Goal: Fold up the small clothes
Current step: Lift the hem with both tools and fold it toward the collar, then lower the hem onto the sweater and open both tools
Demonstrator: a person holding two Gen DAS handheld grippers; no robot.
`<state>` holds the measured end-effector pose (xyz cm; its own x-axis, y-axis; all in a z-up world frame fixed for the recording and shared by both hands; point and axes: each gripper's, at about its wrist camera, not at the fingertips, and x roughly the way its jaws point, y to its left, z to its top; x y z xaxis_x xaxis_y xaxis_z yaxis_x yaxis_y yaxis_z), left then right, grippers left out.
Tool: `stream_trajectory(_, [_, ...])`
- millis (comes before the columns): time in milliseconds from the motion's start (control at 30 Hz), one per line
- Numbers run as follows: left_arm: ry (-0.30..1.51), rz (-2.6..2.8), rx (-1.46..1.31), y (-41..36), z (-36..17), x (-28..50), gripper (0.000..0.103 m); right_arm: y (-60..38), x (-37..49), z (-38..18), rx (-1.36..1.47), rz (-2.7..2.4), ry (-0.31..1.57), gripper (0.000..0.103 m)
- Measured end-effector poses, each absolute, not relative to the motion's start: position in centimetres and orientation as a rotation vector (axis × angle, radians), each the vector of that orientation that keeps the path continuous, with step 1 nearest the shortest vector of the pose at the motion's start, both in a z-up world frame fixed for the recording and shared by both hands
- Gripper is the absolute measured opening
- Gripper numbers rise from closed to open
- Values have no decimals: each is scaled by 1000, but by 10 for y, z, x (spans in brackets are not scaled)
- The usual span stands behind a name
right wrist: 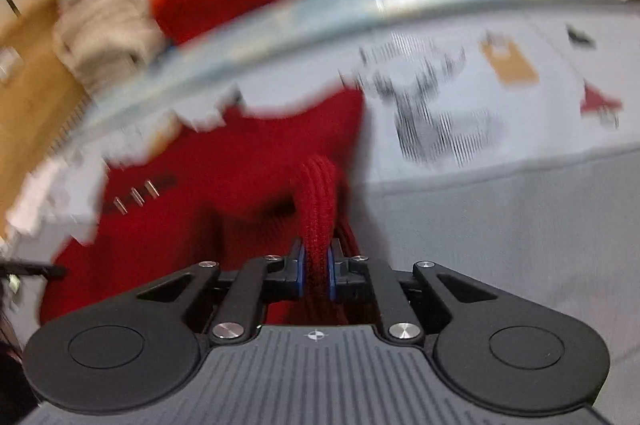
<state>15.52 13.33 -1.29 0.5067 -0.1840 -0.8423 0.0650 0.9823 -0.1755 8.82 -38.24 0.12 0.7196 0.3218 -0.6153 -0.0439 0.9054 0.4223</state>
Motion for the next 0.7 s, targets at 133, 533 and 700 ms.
stream_trajectory(133, [864, -81, -161, 152, 13, 148, 14, -397, 73, 32, 402, 195, 539, 10])
stream_trajectory(533, [665, -4, 22, 118, 24, 195, 14, -375, 131, 41, 214, 72, 342, 10])
stream_trajectory(700, [641, 21, 20, 121, 16, 216, 14, -360, 162, 35, 142, 25, 331, 10])
